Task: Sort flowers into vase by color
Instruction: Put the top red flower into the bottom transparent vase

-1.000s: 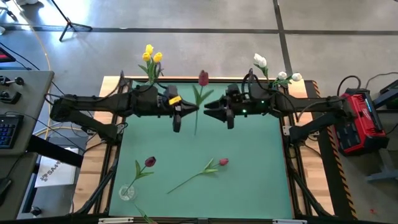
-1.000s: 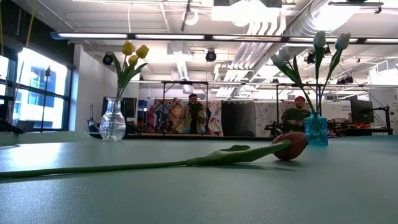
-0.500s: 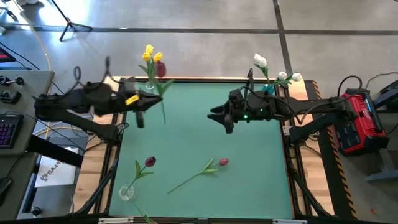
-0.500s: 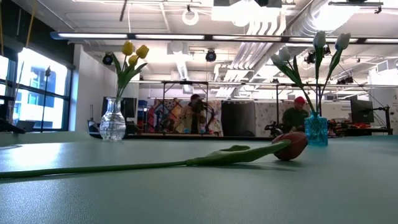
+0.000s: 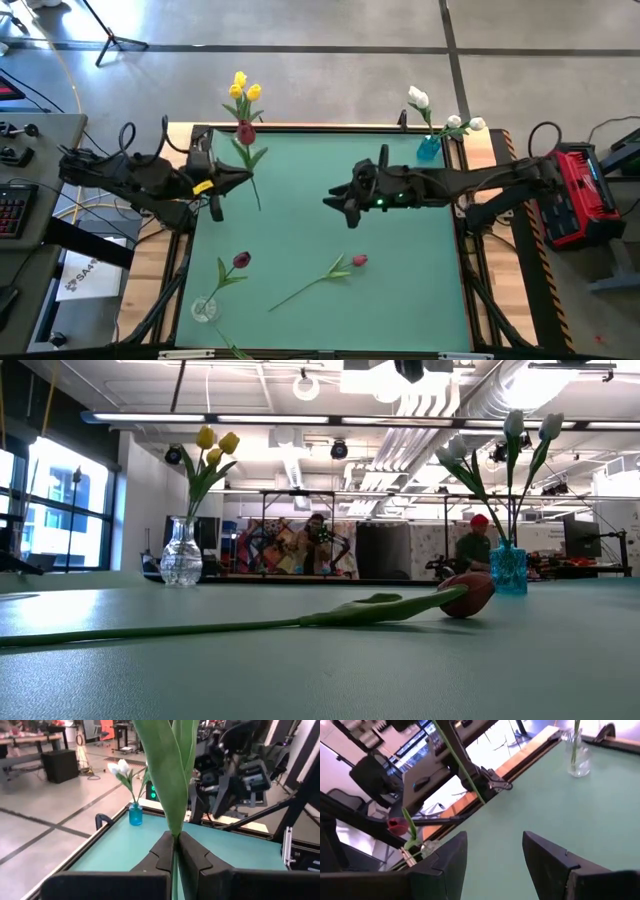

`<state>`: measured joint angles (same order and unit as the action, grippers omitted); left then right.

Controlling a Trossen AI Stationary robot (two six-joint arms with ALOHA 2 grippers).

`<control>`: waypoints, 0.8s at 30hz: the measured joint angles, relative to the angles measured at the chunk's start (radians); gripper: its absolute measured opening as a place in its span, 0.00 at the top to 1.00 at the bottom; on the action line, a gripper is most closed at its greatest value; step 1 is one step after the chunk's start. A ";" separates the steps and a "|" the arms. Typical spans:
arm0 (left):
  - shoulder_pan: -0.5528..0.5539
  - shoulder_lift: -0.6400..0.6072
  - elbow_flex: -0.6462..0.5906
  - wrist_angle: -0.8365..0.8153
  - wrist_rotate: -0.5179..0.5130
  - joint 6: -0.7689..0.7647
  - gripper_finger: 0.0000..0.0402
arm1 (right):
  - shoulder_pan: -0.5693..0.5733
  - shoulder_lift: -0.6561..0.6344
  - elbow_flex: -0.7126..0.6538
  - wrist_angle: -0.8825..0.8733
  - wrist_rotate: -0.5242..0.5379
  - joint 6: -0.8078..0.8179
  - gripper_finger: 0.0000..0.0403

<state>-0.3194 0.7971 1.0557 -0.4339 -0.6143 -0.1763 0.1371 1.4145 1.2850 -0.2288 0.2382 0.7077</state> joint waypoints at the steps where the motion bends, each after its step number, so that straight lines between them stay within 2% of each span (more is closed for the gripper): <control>1: -0.005 -0.001 0.000 0.005 0.000 0.012 1.00 | 0.004 0.009 0.000 0.003 0.000 0.008 0.55; 8: -0.049 -0.033 0.000 0.035 0.000 0.168 1.00 | 0.019 0.055 0.000 0.056 -0.002 0.037 0.55; 12: -0.081 -0.047 0.000 0.049 0.000 0.158 1.00 | 0.039 0.058 0.000 0.151 0.006 0.020 0.55; 16: -0.142 -0.033 -0.029 0.046 -0.011 0.111 1.00 | 0.073 0.058 0.000 0.253 0.030 -0.070 0.55; 21: -0.255 -0.034 -0.148 0.105 -0.160 0.050 1.00 | 0.109 0.058 0.000 0.188 0.168 -0.127 0.55; 24: -0.321 -0.062 -0.182 0.143 -0.238 0.048 1.00 | 0.109 0.058 0.001 0.035 0.190 -0.045 0.55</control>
<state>-0.6406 0.7356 0.8735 -0.2905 -0.8526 -0.1280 0.2456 1.4723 1.2858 -0.1940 0.4284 0.6628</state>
